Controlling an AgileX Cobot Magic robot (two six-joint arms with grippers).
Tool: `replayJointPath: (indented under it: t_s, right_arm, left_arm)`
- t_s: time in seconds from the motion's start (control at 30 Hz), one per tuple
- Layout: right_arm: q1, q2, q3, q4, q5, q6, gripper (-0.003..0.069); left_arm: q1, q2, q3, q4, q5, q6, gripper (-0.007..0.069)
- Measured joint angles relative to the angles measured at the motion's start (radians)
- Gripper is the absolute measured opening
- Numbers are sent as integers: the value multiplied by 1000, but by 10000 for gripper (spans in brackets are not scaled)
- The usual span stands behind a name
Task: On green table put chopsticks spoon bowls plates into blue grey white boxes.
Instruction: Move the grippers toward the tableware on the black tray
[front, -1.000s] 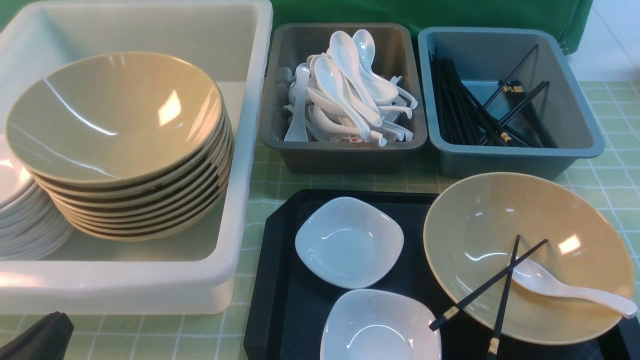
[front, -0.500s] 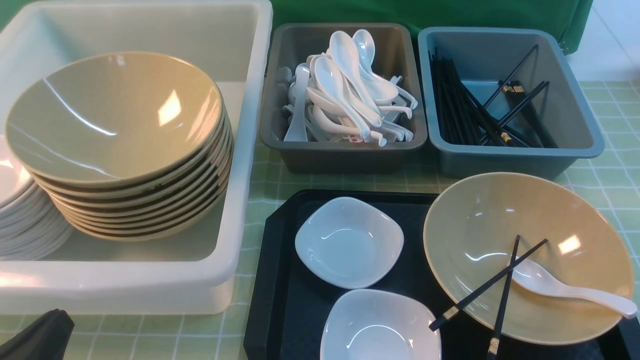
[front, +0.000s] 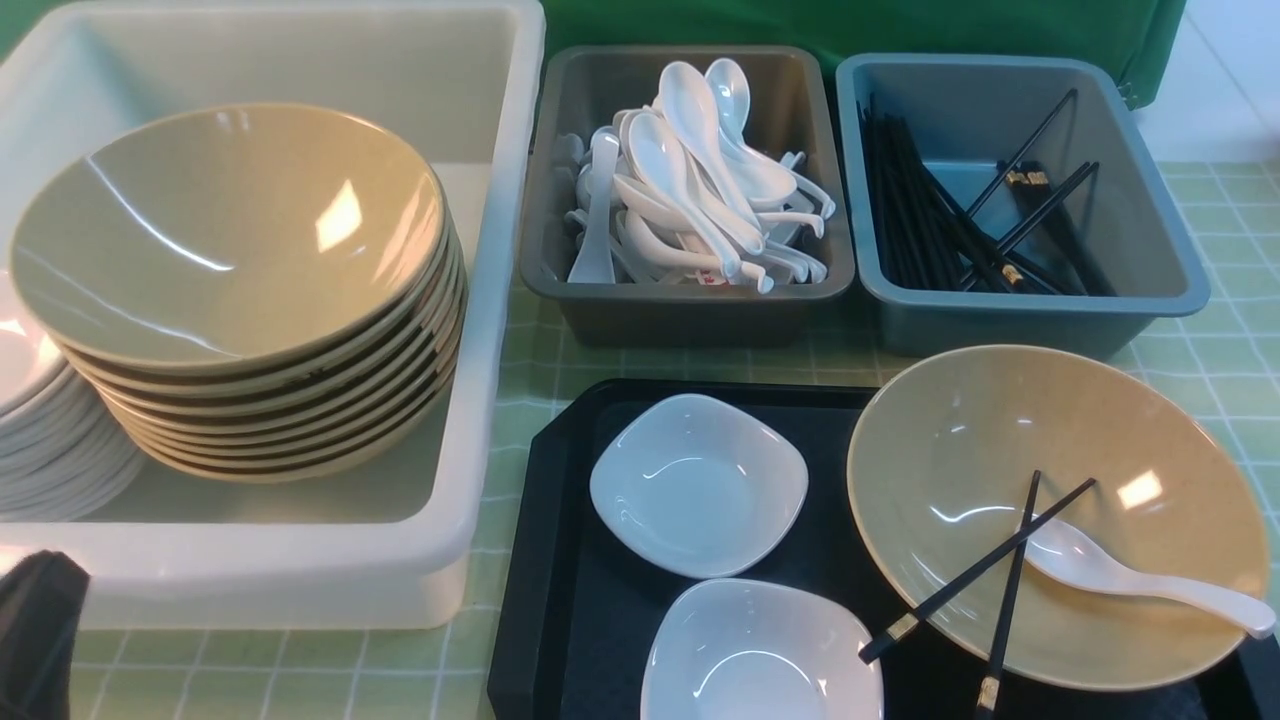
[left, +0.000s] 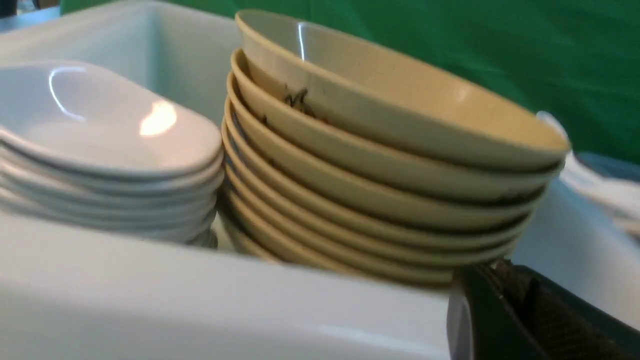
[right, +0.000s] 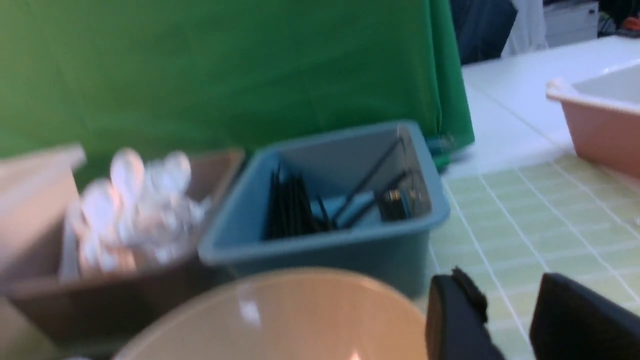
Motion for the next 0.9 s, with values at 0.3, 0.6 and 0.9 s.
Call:
replayJointPath:
  t_s: [0.3, 0.6, 0.9]
  right_arm:
    - [0, 0, -92, 3, -7, 168, 236]
    - [0, 333, -655, 3, 283, 19, 236]
    - [0, 756, -867, 107, 651, -226, 236]
  left_arm:
    - [-14, 0, -30, -208, -375, -203, -1]
    - [-23, 286, -590, -23, -33, -169, -1]
    - [-34, 669, -822, 142, 480, -60, -1]
